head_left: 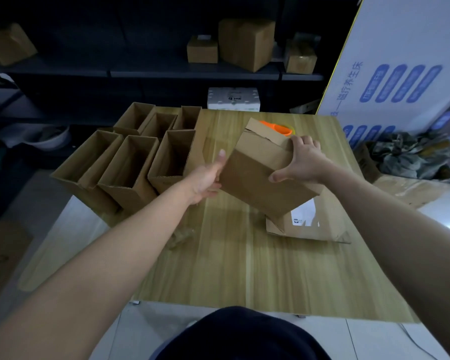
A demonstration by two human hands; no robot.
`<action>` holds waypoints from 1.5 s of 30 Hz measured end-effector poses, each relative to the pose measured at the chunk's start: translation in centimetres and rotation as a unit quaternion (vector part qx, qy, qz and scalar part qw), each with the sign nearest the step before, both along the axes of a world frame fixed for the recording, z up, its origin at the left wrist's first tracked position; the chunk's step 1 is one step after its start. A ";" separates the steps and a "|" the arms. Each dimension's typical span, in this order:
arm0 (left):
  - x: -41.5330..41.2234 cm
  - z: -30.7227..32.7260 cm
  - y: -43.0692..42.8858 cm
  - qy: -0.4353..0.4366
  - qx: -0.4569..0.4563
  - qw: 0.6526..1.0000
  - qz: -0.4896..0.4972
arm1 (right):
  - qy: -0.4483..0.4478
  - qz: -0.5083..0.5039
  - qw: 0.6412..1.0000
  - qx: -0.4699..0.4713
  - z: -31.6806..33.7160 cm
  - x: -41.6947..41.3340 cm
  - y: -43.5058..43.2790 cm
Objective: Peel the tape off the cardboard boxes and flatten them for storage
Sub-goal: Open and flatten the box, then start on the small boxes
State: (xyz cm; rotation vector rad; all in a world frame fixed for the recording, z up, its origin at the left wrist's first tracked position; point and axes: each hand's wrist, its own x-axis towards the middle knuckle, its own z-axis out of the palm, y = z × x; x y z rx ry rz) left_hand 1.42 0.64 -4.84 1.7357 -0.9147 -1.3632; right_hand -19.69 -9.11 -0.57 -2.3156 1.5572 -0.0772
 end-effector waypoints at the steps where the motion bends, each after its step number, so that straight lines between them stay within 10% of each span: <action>1: -0.4 0.1 -0.6 -0.002 0.004 1.000 -0.003 | -0.005 -0.006 1.000 0.005 0.0 -0.3 -0.1; 16: -4.5 0.1 -5.4 -0.056 0.023 0.997 -0.042 | 0.071 0.021 0.996 0.056 -2.7 -2.5 -0.5; 29: -4.2 -1.6 -6.1 -0.084 0.014 0.994 0.066 | -0.117 -0.136 0.964 0.198 -3.0 -5.3 -2.1; 45: -2.7 -0.3 -5.5 0.123 0.034 0.992 0.012 | -0.016 -0.070 0.990 0.123 -1.7 -4.8 -1.7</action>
